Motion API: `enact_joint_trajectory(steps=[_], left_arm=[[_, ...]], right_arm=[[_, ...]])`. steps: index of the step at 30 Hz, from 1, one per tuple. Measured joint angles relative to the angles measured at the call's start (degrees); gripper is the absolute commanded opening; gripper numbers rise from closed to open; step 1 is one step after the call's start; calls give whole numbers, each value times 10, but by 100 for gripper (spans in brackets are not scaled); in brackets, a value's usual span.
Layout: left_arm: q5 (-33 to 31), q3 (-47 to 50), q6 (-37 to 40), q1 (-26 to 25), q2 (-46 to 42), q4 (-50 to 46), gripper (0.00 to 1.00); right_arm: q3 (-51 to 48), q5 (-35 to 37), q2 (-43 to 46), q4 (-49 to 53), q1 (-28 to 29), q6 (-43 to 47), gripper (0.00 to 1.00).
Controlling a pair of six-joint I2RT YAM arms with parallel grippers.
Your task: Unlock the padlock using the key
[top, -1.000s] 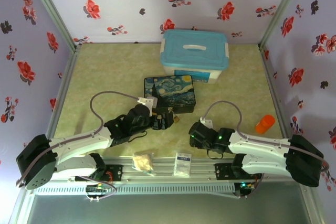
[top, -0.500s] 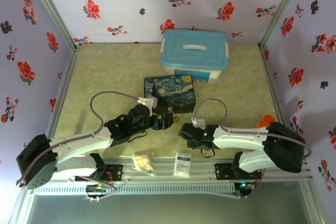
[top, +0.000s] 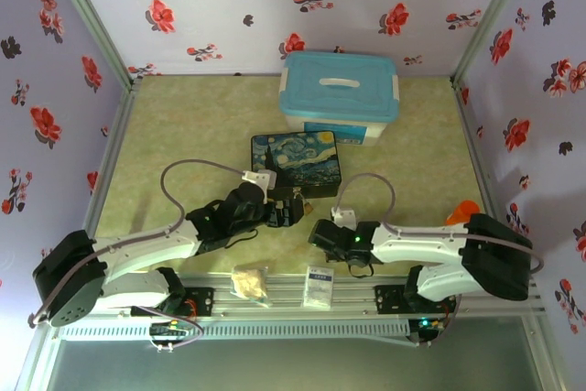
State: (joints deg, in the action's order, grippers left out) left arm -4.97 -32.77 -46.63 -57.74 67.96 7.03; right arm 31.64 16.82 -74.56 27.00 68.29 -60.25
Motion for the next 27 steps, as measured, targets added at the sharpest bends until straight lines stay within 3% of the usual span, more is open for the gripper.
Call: enact_joint_trajectory(steps=[13,17,22,27], left_arm=[[0,-1,0,0,43,29,100],[1,-1,-1,0,52,38,100],[1,-1,-7,0,60,50,100],[1,-1,-11,0,60,57,100]], right_arm=[[-46,-14,63,-41,-15,-2,5],[-50,-31,74,-45,-29,11,14],[-44,-38,75,1,-32,34,37],[-37,-40,72,17,-32,32,40]])
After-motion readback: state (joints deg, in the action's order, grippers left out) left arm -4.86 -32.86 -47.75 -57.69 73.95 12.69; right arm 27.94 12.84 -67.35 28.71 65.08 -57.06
